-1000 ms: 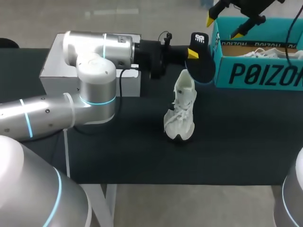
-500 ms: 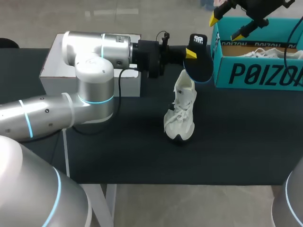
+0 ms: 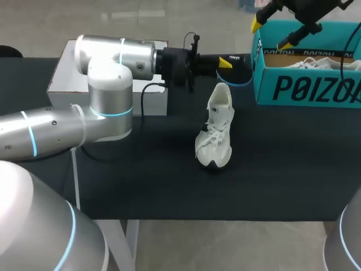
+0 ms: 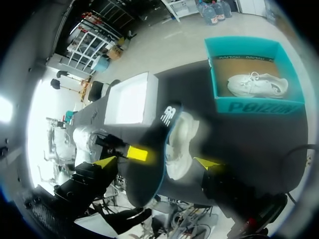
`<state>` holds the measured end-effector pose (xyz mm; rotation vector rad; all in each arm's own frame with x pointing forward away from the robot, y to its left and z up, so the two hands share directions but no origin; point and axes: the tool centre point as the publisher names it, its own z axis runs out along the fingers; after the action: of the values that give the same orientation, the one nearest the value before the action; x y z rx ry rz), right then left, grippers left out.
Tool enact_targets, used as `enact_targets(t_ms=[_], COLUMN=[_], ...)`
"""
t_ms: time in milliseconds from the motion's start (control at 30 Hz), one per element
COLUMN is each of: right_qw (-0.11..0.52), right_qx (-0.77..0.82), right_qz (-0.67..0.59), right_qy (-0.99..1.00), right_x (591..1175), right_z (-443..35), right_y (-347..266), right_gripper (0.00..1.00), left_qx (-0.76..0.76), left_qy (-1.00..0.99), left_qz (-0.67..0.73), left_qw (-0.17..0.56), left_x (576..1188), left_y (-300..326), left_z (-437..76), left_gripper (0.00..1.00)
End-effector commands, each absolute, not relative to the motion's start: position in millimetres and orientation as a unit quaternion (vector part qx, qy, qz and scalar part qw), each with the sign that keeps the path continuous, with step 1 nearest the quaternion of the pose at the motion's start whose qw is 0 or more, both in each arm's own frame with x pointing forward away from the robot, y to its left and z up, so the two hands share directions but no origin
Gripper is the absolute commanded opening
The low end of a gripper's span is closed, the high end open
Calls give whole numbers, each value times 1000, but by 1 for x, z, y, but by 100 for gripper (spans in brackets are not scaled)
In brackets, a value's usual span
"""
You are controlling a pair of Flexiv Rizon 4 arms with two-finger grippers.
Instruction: Take the shoe out of the shoebox, open the shoe tongue, remove and reinsert the insole, then place the shoe into the shoebox
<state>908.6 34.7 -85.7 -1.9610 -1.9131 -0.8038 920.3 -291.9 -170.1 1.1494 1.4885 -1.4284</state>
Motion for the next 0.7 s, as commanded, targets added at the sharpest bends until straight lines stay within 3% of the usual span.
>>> enact_targets(t_ms=[33, 167, 267, 433, 700], right_qw=[140, 140, 142, 145, 145], right_qx=[-682, -685, -685, -685, -687], right_qz=[-274, -270, -269, -268, -268], right_qy=[-664, -662, -662, -662, -660], right_x=[910, 909, 909, 910, 909], right_z=[-86, -88, -88, -86, -86], right_y=[34, 32, 31, 32, 30], right_gripper=[100, 100, 100, 100, 100], left_qx=[460, 460, 431, 248, 248], left_qy=[586, 586, 499, 503, 503], left_qz=[-557, -557, -673, -800, -800], left_qw=[366, 366, 335, 214, 214], left_x=[927, 927, 935, 956, 956], left_y=[-292, -292, -279, -265, -265], left_z=[-165, -165, -163, -161, -161], left_gripper=[0, 0, 0, 0, 0])
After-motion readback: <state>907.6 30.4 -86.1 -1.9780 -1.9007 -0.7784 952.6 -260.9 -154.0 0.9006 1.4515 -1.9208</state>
